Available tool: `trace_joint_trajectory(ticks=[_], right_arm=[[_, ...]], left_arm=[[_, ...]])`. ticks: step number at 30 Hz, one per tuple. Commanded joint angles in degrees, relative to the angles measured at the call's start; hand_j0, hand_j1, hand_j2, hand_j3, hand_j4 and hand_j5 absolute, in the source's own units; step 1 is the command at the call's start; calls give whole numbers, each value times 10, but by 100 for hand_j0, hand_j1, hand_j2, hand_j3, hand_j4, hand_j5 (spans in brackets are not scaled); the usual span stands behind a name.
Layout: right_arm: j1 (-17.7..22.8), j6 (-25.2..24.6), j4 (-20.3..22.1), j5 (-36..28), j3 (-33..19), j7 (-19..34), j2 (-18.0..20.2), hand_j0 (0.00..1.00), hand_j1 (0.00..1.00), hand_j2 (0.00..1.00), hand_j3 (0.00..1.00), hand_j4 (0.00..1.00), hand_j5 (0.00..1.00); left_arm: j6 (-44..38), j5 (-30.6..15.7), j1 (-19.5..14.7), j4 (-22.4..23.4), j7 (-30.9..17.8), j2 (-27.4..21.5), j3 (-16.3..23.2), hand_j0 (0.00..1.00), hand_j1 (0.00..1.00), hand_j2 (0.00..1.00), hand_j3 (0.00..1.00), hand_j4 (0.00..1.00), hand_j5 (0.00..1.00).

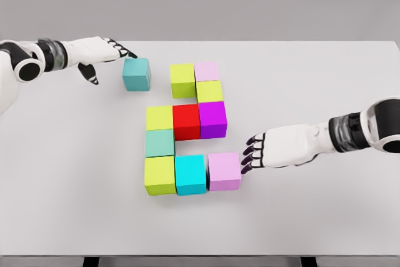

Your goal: Assemble the squares on the desktop into the number 2

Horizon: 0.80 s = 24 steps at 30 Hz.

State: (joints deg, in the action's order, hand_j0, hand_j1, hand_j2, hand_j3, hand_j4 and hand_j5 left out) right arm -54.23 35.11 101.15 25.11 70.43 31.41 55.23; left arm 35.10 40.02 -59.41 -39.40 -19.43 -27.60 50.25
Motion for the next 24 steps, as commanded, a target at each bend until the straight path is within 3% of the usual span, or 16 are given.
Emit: trace_joint_trajectory(ticks=[1, 24], right_arm=[[0, -1, 0, -2, 0, 0, -3, 99, 99, 99, 99, 99, 99], [0, -1, 0, -2, 0, 1, -12, 99, 99, 99, 99, 99, 99]], left_arm=[[-1, -3, 0, -9, 1, -2, -2, 100, 100, 100, 100, 100, 100], [-1, -6, 13, -41, 1, -11, -2, 100, 100, 100, 100, 100, 100]])
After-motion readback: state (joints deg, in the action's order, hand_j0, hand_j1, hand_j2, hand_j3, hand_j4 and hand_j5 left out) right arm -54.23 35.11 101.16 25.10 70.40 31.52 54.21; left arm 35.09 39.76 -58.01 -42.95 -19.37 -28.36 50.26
